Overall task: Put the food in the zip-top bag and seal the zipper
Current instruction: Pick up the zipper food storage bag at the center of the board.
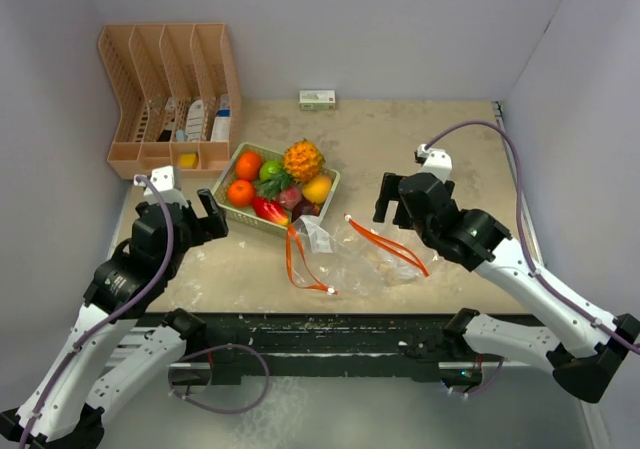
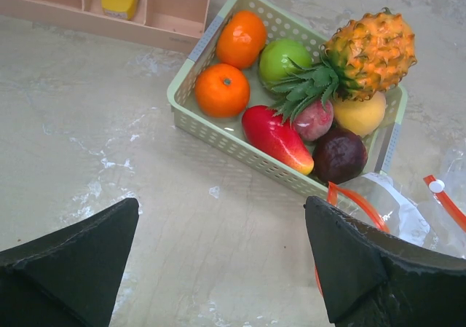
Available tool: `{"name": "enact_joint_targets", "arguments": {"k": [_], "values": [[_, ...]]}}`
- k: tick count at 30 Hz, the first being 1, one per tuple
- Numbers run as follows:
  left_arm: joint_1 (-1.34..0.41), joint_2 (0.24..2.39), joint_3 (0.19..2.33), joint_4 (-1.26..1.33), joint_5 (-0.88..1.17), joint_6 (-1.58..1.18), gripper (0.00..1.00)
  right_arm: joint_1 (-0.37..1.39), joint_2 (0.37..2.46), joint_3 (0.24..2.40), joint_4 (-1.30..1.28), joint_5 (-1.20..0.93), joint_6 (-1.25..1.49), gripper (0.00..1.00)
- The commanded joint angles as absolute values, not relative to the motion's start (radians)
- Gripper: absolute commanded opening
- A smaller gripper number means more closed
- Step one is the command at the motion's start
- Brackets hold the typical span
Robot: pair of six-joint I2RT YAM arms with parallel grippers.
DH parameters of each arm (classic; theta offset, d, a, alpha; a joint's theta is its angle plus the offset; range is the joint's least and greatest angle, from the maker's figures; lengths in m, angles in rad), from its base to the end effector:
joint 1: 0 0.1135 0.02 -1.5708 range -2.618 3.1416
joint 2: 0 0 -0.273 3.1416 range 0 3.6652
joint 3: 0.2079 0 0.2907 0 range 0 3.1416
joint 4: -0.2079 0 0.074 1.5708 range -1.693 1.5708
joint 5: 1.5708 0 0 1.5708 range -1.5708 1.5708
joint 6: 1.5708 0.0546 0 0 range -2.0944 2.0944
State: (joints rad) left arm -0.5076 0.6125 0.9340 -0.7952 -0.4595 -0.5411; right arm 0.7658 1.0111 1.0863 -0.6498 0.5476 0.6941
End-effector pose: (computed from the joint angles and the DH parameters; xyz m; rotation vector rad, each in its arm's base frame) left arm 0.1489 -0.0551 0.3612 -0.3157 1.9727 -0.2047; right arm 0.2038 0.1566 0.3605 0.2388 2.0542 0.3135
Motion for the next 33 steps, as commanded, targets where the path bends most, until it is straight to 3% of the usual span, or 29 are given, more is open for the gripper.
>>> {"name": "enact_joint_targets", "arguments": {"k": [1, 14, 22, 33], "values": [[-0.513, 0.61, 0.927, -0.786, -0.473, -0.564, 0.99, 0.765, 1.024, 1.101, -0.654, 0.562, 0.712, 1.0], [-0.512, 0.604, 0.927, -0.79, -0.471, -0.565, 0.99, 0.765, 1.01, 1.096, -0.647, 0.572, 0.668, 0.99], [-0.512, 0.581, 0.927, -0.806, -0.47, -0.57, 0.99, 0.77, 1.028, 0.953, -0.422, 0.32, 0.53, 1.0], [-0.512, 0.56, 0.894, -0.819, -0.48, -0.607, 0.99, 1.015, 1.254, 1.086, -0.372, 0.413, 0.554, 0.95]]}}
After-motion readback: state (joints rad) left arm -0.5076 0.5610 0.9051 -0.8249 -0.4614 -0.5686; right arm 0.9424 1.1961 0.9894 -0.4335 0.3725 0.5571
